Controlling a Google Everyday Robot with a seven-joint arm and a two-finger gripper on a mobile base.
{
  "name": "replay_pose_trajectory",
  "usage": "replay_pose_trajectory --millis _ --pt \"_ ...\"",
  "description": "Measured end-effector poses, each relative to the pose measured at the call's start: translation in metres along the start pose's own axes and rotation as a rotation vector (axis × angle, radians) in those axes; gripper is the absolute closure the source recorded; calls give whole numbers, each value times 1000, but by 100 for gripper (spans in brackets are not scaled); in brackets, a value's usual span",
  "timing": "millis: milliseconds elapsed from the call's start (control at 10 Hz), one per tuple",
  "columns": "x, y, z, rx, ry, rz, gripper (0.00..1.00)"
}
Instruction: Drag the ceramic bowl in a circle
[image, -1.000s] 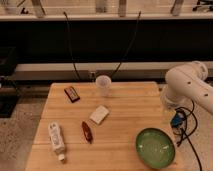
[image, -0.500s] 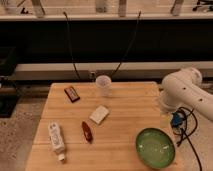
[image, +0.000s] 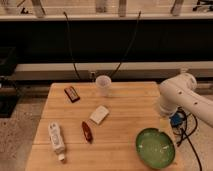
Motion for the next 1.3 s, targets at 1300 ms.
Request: replay_pose_trajectory --millis 1300 --pt "6 18 53 -65 -30 -19 20"
